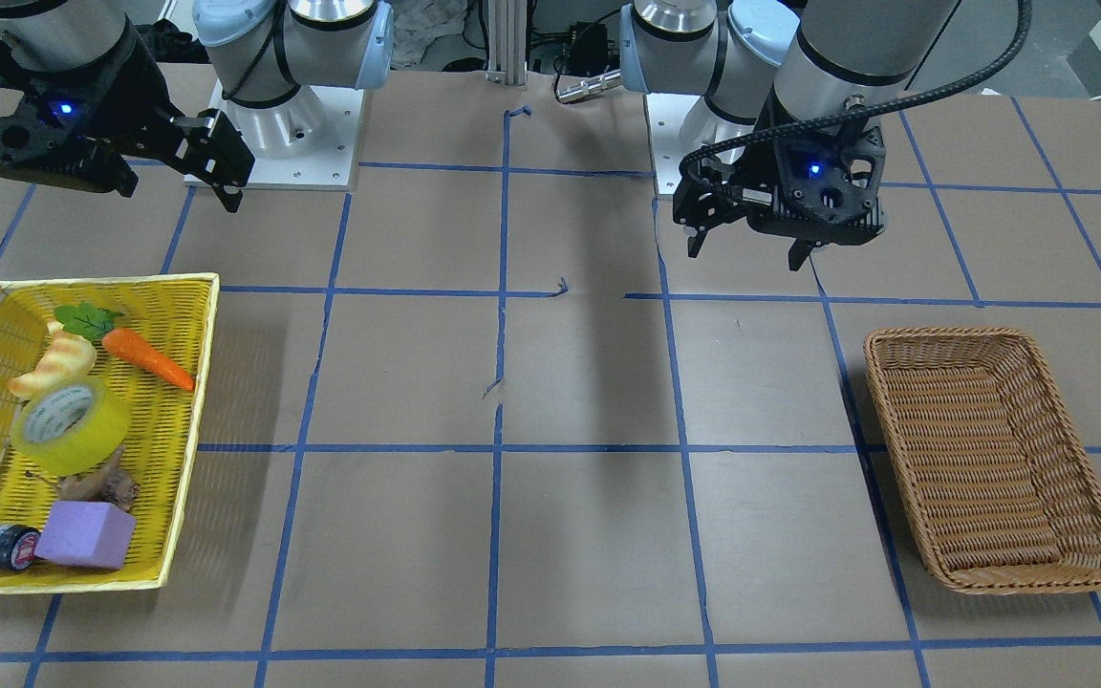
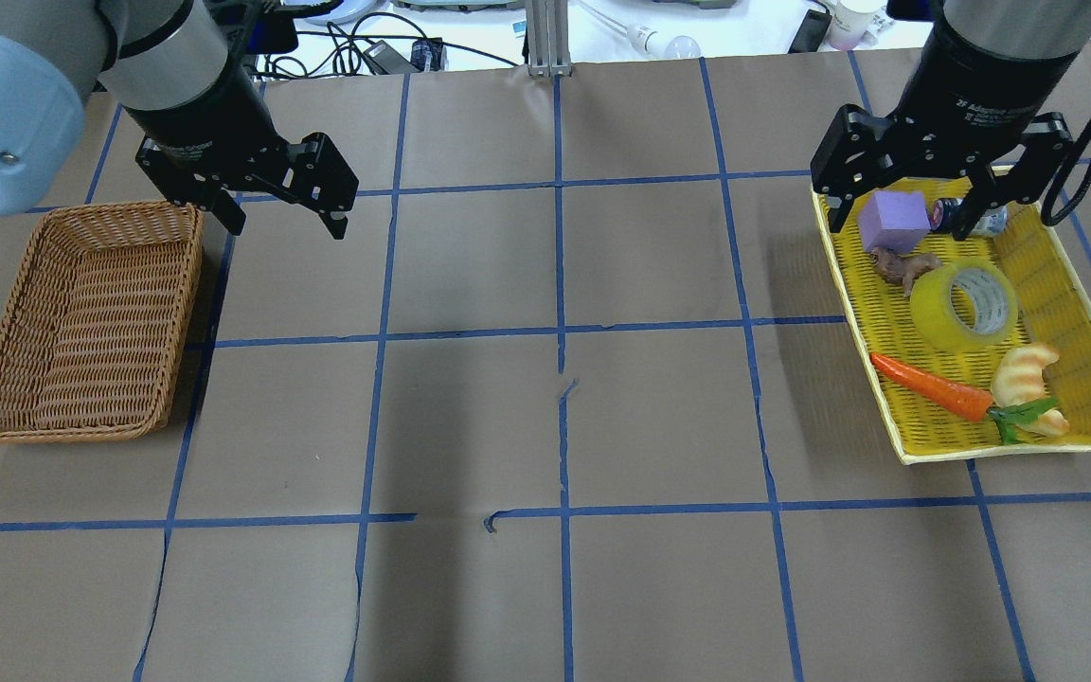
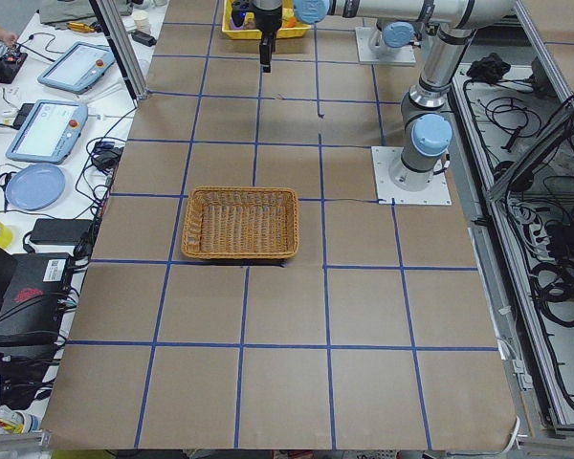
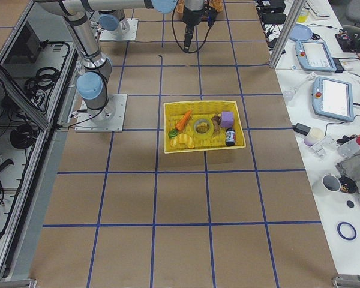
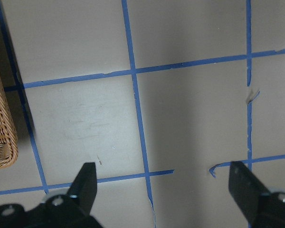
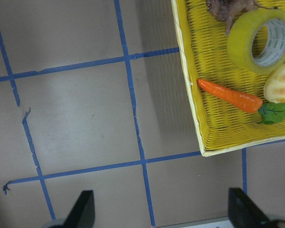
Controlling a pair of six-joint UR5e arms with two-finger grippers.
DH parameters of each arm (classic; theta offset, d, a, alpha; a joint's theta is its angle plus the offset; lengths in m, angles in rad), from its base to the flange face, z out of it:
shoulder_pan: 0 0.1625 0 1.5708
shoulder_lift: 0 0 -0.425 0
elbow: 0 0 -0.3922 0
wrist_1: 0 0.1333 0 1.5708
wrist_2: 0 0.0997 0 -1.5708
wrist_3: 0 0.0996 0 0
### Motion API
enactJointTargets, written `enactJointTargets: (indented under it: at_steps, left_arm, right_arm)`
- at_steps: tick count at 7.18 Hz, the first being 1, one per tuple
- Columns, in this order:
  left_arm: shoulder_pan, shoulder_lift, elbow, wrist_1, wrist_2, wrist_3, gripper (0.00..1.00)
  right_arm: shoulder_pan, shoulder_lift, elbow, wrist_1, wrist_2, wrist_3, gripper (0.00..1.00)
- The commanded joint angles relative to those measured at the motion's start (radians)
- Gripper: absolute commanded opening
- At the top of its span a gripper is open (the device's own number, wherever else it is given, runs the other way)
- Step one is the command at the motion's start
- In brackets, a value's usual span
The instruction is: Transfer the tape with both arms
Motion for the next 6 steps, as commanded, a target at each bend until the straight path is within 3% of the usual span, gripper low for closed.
enactJointTargets:
  at_steps: [1, 6]
  left_arm:
    - [-0.001, -0.004, 0.000, 0.000, 0.000, 0.002, 1.00]
    - [-0.001, -0.005, 0.000, 0.000, 0.000, 0.003, 1.00]
  right_arm:
    - [0.000, 0.002, -0.002, 0.027, 0.000, 0.000, 1.00]
    - [0.000, -0.002, -0.010, 0.029, 0.005, 0.000, 1.00]
